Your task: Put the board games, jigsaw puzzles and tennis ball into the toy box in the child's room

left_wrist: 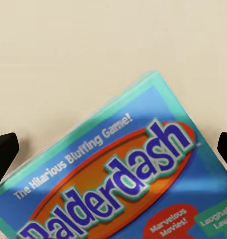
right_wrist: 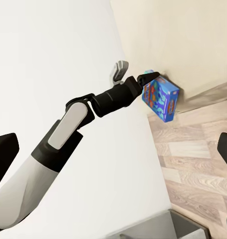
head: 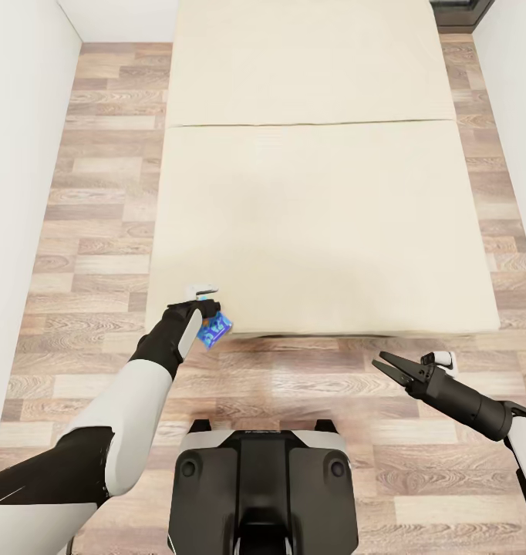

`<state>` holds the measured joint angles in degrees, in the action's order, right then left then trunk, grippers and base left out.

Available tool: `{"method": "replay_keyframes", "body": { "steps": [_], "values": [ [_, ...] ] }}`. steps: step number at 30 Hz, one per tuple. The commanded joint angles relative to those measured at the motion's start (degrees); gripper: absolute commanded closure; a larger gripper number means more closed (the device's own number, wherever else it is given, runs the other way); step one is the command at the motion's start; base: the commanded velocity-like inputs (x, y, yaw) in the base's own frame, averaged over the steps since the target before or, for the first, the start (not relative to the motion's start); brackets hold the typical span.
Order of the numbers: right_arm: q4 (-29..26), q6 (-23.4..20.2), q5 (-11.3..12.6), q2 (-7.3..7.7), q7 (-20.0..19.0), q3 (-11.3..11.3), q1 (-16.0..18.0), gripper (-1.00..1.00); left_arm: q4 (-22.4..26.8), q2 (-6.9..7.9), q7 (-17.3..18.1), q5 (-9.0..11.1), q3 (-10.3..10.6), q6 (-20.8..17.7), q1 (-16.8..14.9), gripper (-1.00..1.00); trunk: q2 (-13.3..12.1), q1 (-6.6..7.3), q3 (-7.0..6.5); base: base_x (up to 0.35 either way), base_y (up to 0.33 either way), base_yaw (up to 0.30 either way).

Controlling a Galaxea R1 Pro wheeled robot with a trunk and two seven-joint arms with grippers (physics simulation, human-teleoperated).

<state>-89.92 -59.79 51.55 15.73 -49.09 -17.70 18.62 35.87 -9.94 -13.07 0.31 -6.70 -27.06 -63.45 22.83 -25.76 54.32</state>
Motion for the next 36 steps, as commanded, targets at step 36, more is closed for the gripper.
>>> {"method": "replay_keyframes", "body": {
  "steps": [36],
  "values": [
    [0.0,-0.2,-0.2,0.01,-0.3,-0.1,0.0,-1.0,5.6,0.07,-0.3,0.3,-0.7,-0.6,0.0,-1.0,0.1,-0.02,0.06,-0.01,0.0,0.0]
  ]
}}
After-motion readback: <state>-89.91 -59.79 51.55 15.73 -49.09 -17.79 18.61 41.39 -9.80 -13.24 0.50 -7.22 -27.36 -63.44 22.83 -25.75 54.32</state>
